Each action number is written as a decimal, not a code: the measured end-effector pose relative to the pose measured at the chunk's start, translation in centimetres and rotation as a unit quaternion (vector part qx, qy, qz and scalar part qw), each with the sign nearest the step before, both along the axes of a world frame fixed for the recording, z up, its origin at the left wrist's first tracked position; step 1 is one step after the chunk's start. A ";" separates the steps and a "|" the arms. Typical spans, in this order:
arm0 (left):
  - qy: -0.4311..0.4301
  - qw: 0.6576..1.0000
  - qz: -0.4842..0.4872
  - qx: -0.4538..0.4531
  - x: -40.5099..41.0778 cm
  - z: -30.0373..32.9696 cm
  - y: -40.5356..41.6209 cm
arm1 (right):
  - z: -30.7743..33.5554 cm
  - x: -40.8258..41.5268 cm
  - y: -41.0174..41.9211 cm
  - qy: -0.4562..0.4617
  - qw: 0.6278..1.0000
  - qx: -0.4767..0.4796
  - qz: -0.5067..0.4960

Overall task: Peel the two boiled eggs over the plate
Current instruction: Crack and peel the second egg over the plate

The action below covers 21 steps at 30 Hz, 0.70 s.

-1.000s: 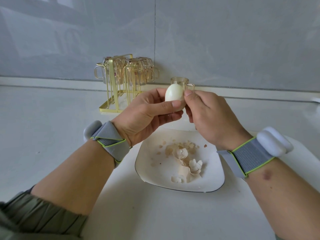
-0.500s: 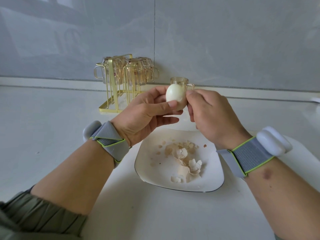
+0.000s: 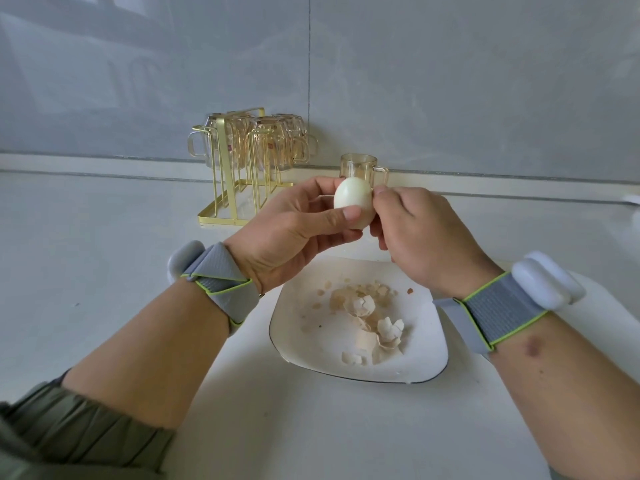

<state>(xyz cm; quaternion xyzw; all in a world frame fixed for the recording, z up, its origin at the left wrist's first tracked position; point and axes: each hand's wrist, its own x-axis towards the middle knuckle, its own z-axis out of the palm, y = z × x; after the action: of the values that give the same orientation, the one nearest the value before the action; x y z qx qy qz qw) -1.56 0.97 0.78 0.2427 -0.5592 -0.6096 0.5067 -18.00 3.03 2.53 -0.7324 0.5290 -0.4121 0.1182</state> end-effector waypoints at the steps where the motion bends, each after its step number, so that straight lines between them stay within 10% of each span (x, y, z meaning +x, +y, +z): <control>1: -0.002 1.000 0.000 -0.001 0.0 0.0 0.0 | 0.0 -0.1 0.0 0.005 1.000 -0.005 -0.002; 21: 0.013 1.000 -0.017 0.019 0.2 0.4 0.2 | 0.4 -0.3 0.4 -0.023 0.999 0.024 -0.020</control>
<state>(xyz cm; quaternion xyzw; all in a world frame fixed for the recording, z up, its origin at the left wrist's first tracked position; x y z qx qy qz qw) -1.40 1.22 1.22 0.2350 -0.5452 -0.6318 0.4983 -18.28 3.40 2.93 -0.7090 0.5503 -0.4182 0.1403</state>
